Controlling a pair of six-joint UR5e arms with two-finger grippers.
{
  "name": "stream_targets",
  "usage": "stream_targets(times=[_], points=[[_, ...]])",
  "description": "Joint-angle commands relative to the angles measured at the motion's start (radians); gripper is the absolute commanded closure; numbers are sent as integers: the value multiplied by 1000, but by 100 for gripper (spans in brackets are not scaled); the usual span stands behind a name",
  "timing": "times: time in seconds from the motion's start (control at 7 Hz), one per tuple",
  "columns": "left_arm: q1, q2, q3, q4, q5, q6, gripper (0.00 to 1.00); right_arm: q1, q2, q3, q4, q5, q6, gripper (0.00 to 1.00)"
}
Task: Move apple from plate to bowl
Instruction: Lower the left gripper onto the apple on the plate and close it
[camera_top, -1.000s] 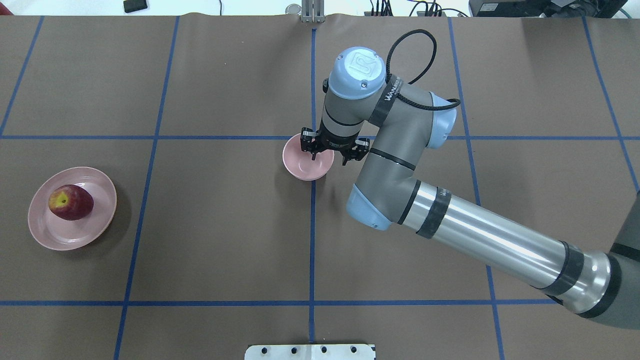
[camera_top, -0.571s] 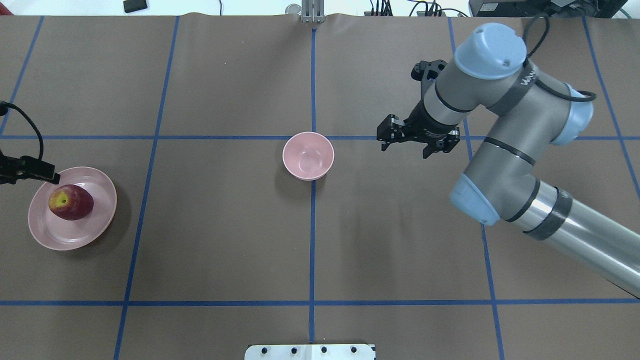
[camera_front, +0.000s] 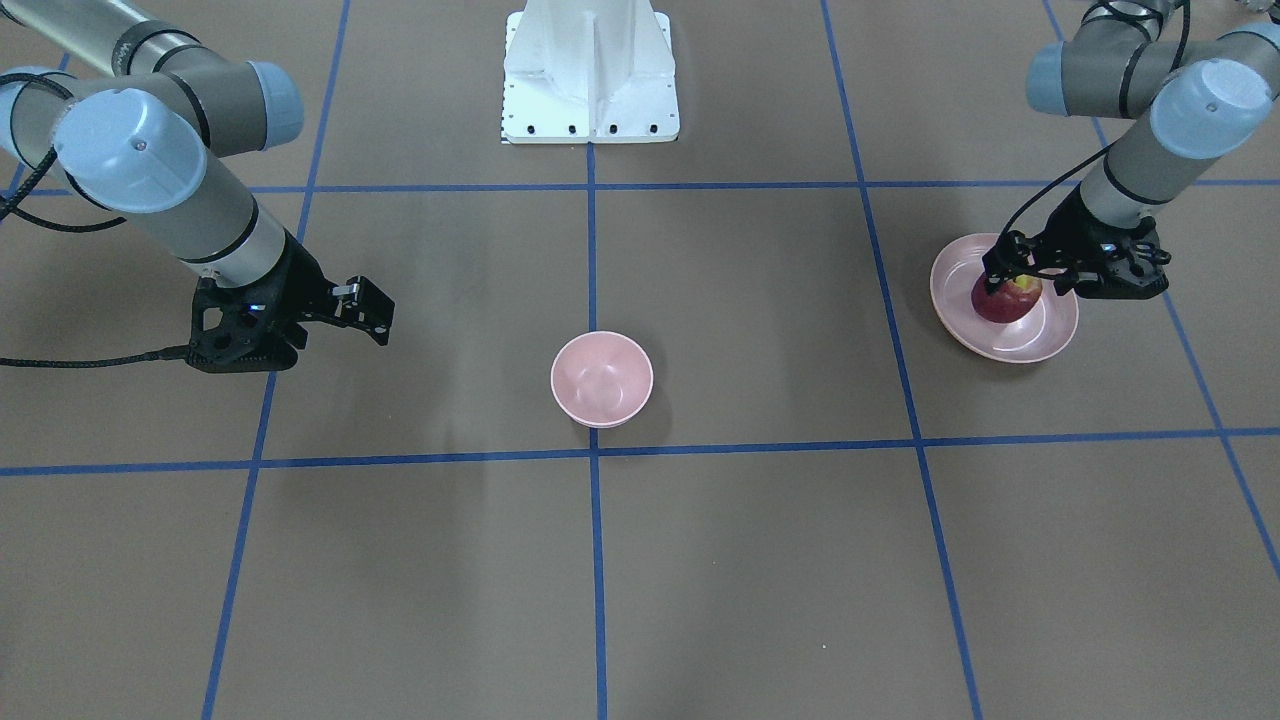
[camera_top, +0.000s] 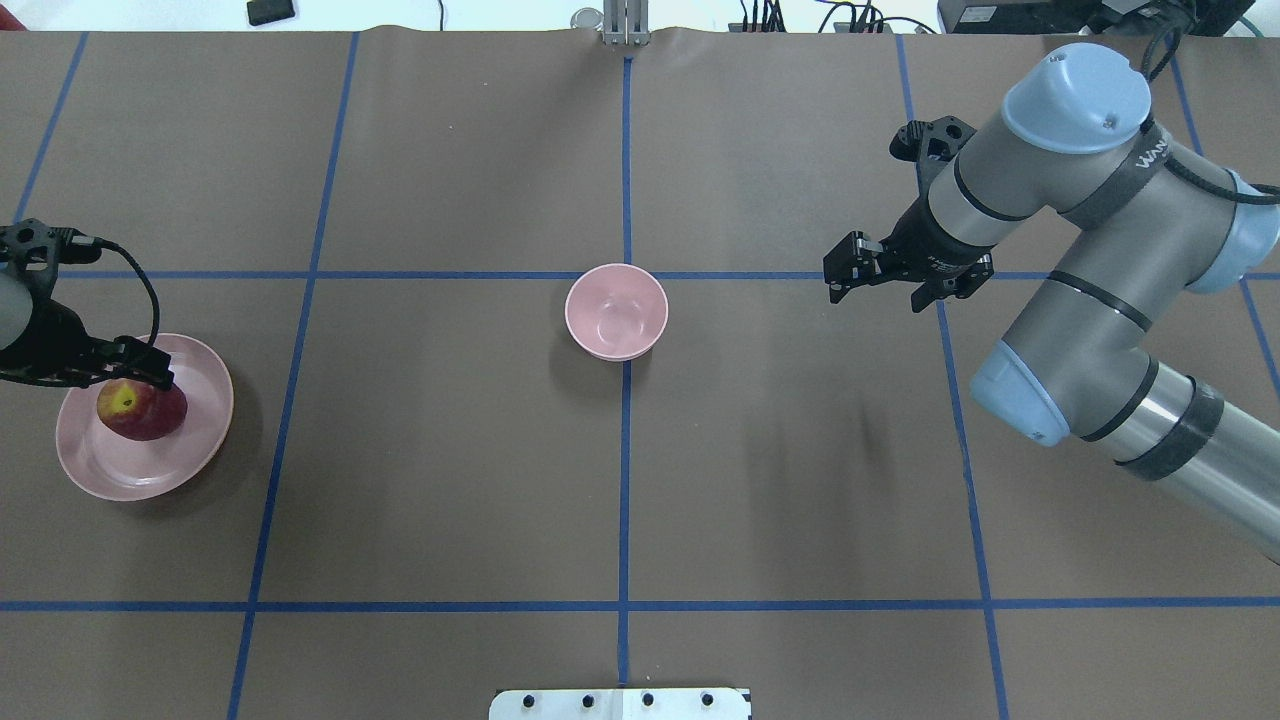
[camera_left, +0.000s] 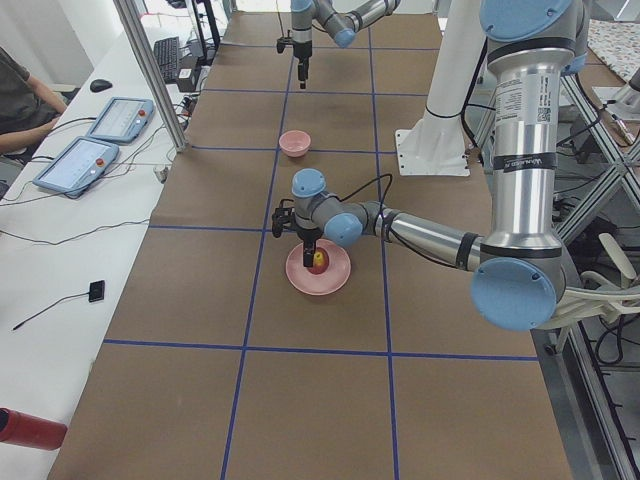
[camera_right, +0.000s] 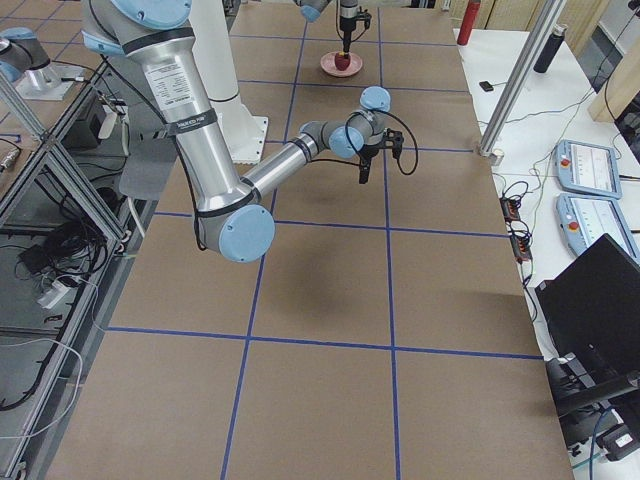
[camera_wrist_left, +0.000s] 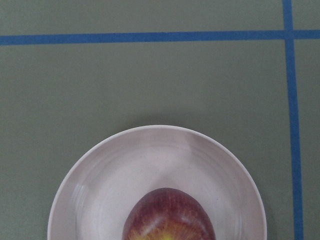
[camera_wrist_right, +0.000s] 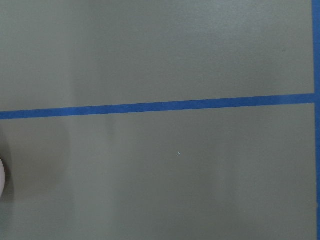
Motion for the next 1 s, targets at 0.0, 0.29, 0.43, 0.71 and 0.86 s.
stream_targets(times=[0.0, 0.29, 0.43, 0.71, 0.86], points=[[20, -8, 34, -4, 12, -3, 2, 6, -1, -1, 2, 3, -1, 0], [26, -8, 34, -5, 6, -7, 2, 7, -3, 2, 5, 5, -1, 0], [36, -8, 36, -5, 6, -7, 2, 6, -3, 1, 5, 6, -1, 0], [51, -7, 40, -2, 4, -6, 13, 7, -3, 2, 5, 6, -1, 0], [53, -7, 39, -1, 1, -9, 65, 7, -3, 1, 5, 6, -1, 0]])
